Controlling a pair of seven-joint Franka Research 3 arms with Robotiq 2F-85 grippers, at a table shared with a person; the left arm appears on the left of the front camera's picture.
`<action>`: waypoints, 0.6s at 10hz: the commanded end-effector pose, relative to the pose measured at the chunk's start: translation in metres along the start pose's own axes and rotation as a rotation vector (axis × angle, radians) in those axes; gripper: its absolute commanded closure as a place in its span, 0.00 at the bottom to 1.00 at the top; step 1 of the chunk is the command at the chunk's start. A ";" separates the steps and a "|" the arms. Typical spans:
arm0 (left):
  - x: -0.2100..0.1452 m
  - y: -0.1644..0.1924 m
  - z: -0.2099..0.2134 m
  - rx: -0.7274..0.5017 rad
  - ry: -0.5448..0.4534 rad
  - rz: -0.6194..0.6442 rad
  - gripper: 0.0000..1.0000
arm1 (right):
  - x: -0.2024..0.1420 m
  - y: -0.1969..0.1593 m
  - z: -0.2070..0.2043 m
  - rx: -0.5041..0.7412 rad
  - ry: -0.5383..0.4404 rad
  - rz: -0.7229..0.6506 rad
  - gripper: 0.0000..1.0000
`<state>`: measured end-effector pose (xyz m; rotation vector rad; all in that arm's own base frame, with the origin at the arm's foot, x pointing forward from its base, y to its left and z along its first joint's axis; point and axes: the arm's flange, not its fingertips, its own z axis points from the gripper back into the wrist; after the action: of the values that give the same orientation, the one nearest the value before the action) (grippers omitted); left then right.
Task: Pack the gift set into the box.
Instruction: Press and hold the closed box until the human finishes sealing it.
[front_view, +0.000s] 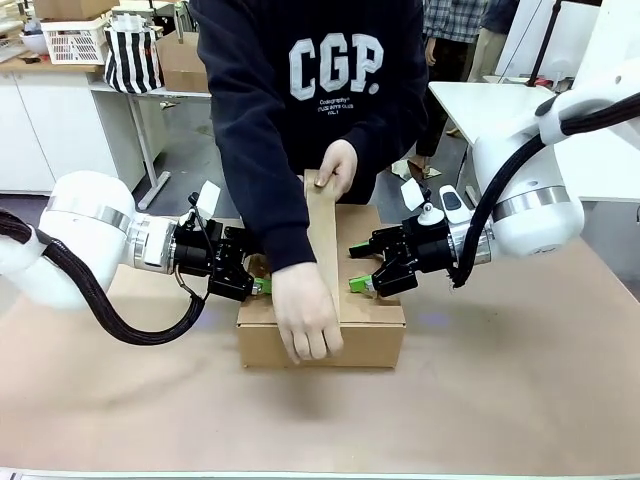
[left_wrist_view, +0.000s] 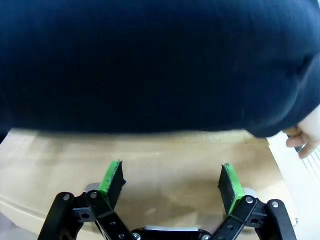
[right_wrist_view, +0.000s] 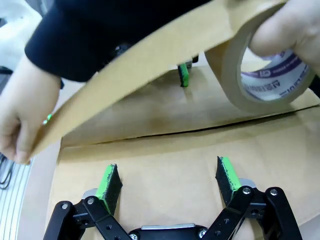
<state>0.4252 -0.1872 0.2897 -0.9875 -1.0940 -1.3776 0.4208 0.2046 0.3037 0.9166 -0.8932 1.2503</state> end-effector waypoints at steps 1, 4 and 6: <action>-0.002 -0.001 0.001 -0.009 0.003 -0.011 0.00 | -0.002 0.003 -0.001 -0.010 0.012 0.000 0.00; -0.002 -0.001 0.001 -0.009 0.003 -0.011 0.00 | -0.002 0.003 -0.001 -0.010 0.012 0.000 0.00; -0.002 -0.001 0.001 -0.009 0.003 -0.011 0.00 | -0.002 0.003 -0.001 -0.010 0.012 0.000 0.00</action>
<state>0.4251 -0.1874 0.2897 -0.9879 -1.0938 -1.3780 0.4208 0.2045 0.3037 0.9165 -0.8932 1.2502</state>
